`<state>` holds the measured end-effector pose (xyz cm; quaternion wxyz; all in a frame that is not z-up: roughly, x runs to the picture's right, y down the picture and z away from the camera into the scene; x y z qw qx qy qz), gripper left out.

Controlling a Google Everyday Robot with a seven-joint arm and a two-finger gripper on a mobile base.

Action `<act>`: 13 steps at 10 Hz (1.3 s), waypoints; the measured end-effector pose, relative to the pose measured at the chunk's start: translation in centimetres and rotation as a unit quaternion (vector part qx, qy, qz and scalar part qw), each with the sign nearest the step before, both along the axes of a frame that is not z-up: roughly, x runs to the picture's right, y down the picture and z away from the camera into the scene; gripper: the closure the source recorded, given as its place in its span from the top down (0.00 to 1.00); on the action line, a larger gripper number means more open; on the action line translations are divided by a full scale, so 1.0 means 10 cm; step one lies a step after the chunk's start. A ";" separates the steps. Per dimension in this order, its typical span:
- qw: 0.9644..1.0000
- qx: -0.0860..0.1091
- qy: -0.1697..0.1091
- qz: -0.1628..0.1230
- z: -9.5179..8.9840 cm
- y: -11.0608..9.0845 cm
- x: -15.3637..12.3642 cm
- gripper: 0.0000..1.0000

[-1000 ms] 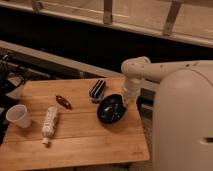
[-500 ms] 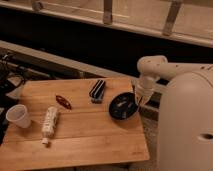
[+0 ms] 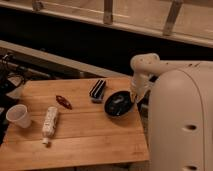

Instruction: Drag the ceramic bowl in a circle

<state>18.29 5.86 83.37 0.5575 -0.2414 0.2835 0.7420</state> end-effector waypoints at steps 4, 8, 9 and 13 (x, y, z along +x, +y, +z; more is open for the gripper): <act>1.000 0.010 0.007 0.018 0.29 -0.30 0.09 0.00; 0.999 0.005 -0.043 0.026 0.47 -0.28 -0.24 0.00; 0.998 0.002 -0.053 0.023 0.50 -0.23 -0.33 0.00; 0.993 -0.035 -0.111 -0.010 0.63 0.27 -0.80 0.00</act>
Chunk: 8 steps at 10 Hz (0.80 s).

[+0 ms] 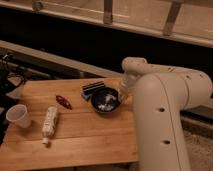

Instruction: Drag the ceramic bowl in a circle

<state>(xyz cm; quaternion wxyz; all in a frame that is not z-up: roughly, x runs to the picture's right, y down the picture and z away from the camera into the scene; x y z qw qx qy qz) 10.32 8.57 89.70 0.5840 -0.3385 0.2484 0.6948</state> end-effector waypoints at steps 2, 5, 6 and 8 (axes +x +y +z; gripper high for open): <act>0.999 -0.013 -0.020 -0.028 -0.07 0.23 -0.08 0.00; 0.998 0.003 -0.042 -0.037 -0.33 0.40 0.12 0.00; 0.998 0.016 -0.045 -0.034 -0.43 0.41 0.15 0.00; 0.998 0.042 -0.043 -0.020 -0.63 0.40 0.31 0.00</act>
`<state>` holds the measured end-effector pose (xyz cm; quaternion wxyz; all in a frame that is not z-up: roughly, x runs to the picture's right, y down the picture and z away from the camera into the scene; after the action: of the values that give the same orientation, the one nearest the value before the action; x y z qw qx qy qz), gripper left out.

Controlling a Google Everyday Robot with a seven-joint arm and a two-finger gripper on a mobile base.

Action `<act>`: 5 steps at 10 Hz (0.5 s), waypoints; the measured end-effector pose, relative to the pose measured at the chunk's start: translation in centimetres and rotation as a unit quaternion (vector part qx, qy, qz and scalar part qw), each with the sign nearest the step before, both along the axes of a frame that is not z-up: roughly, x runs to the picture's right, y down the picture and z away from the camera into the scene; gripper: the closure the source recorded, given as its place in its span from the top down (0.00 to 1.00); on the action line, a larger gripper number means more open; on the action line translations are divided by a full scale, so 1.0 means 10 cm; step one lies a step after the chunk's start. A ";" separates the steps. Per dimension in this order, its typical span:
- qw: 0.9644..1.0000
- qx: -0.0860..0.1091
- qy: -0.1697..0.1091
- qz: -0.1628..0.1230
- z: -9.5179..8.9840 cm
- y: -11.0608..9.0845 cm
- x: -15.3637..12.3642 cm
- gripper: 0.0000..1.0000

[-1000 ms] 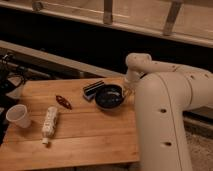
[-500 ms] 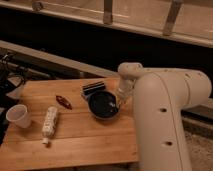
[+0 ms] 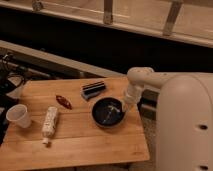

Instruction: Drag the ceramic bowl in a circle

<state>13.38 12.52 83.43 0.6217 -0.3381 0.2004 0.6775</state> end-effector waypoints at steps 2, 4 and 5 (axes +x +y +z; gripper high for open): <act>0.999 0.022 0.009 0.024 -0.15 -0.09 0.24 0.00; 0.999 0.035 0.005 0.041 -0.17 -0.28 0.28 0.00; 0.998 0.033 0.006 0.044 -0.14 -0.34 0.29 0.00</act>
<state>16.32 9.12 82.06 0.6009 -0.3218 0.1667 0.7125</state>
